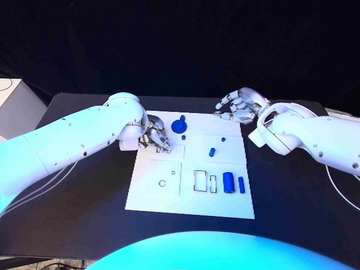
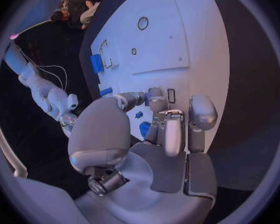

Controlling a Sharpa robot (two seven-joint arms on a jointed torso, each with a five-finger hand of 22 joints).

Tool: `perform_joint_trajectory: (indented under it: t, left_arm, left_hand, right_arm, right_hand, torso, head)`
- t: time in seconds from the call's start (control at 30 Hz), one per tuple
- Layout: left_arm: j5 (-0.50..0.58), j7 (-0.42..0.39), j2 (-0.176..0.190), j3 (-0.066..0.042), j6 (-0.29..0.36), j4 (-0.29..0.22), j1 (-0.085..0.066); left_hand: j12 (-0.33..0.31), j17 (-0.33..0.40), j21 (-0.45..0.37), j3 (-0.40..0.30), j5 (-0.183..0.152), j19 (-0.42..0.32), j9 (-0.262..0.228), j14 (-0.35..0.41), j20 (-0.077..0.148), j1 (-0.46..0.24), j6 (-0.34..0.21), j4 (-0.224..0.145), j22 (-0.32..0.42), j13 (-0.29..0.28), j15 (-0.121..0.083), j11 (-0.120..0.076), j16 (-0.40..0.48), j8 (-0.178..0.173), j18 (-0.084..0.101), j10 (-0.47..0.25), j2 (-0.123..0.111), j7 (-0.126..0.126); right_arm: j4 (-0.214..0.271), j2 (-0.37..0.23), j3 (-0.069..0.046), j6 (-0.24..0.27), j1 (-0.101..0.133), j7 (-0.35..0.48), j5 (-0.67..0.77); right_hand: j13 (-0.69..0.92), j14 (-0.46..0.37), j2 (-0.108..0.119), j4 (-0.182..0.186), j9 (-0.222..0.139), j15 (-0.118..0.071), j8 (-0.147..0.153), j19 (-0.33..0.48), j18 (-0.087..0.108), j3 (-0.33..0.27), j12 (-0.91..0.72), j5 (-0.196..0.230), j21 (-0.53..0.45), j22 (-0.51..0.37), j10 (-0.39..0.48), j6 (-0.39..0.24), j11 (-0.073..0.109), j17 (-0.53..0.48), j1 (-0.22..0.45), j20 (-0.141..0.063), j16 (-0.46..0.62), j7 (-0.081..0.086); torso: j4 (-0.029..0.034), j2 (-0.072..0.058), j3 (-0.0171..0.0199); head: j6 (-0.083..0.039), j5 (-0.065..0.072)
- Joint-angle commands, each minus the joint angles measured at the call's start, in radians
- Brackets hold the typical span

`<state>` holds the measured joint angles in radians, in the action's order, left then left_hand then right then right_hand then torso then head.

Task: Assemble the parts on the task board

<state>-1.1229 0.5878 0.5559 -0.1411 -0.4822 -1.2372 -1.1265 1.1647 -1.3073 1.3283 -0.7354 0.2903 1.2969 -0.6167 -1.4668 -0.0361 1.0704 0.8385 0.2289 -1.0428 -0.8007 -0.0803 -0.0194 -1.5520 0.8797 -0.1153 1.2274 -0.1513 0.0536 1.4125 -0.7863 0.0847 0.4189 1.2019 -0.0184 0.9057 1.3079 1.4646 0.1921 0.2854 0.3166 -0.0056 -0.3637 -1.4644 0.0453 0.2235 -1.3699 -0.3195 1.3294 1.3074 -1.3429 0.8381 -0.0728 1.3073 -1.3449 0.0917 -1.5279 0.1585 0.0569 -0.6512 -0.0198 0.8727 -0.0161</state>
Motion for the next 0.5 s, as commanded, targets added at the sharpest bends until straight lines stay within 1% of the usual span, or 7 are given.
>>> perform_joint_trajectory:
  t: [0.03,0.17,0.23,0.33,0.5]
  left_arm:
    - [-0.012,0.013,-0.006,0.000,-0.050,0.004,-0.009]
    - [-0.010,0.014,-0.015,0.001,-0.062,0.011,-0.017]
    - [-0.007,0.014,-0.020,0.002,-0.069,0.016,-0.022]
    - [-0.002,0.015,-0.028,0.005,-0.079,0.023,-0.028]
    - [0.007,0.018,-0.043,0.023,-0.093,0.034,-0.044]
  left_hand:
    - [0.007,-0.244,0.006,-0.173,0.004,0.007,-0.001,-0.098,-0.004,0.029,0.007,-0.171,-0.005,-0.003,0.009,-0.001,-0.007,0.004,0.014,0.010,0.027,-0.003]
    - [0.010,-0.246,0.008,-0.175,0.004,0.009,-0.002,-0.098,-0.004,0.028,0.009,-0.174,-0.010,-0.008,0.009,-0.001,-0.008,0.005,0.015,0.014,0.026,-0.004]
    - [0.011,-0.247,0.009,-0.177,0.005,0.010,-0.002,-0.099,-0.004,0.027,0.010,-0.175,-0.012,-0.008,0.009,-0.002,-0.009,0.005,0.015,0.015,0.026,-0.004]
    - [0.011,-0.248,0.011,-0.178,0.005,0.012,-0.002,-0.099,-0.004,0.026,0.011,-0.176,-0.015,-0.010,0.008,-0.002,-0.009,0.005,0.016,0.016,0.026,-0.004]
    - [0.015,-0.249,0.013,-0.181,0.006,0.014,-0.002,-0.099,-0.004,0.025,0.013,-0.179,-0.020,-0.015,0.008,-0.002,-0.010,0.005,0.016,0.020,0.026,-0.005]
  right_arm:
    - [0.000,0.000,0.000,-0.015,0.000,0.005,0.002]
    - [0.000,0.001,0.000,-0.015,0.000,0.005,0.002]
    - [0.000,0.001,0.000,-0.015,0.000,0.005,0.002]
    - [0.000,0.001,0.000,-0.016,0.000,0.005,0.002]
    - [0.000,0.002,0.000,-0.016,0.000,0.005,0.003]
  right_hand:
    - [0.056,0.087,-0.001,0.001,0.001,0.002,-0.004,-0.035,0.005,-0.005,-0.004,-0.005,-0.003,0.128,-0.002,-0.008,-0.001,0.203,0.011,0.004,0.001,-0.002]
    - [0.056,0.087,-0.001,0.001,0.001,0.002,-0.004,-0.035,0.005,-0.005,-0.004,-0.005,-0.003,0.128,-0.002,-0.008,-0.001,0.203,0.011,0.004,0.001,-0.002]
    - [0.056,0.087,-0.001,0.001,0.001,0.002,-0.004,-0.035,0.005,-0.005,-0.004,-0.005,-0.003,0.128,-0.002,-0.008,-0.001,0.203,0.011,0.004,0.001,-0.002]
    - [0.056,0.087,-0.001,0.001,0.001,0.002,-0.004,-0.035,0.005,-0.005,-0.004,-0.005,-0.003,0.128,-0.002,-0.008,-0.001,0.203,0.011,0.004,0.001,-0.002]
    - [0.056,0.087,-0.001,0.001,0.001,0.002,-0.004,-0.035,0.005,-0.005,-0.004,-0.005,-0.003,0.128,-0.002,-0.008,-0.001,0.203,0.011,0.004,0.001,-0.002]
  torso:
    - [0.0007,0.000,0.0001]
    - [0.0002,0.000,0.0006]
    - [0.0002,0.000,-0.0003]
    - [0.0002,0.000,-0.0003]
    - [0.0011,0.000,-0.0004]
  head:
    - [0.000,0.000]
    - [0.000,0.000]
    - [0.000,0.000]
    - [0.000,-0.001]
    - [0.000,-0.001]
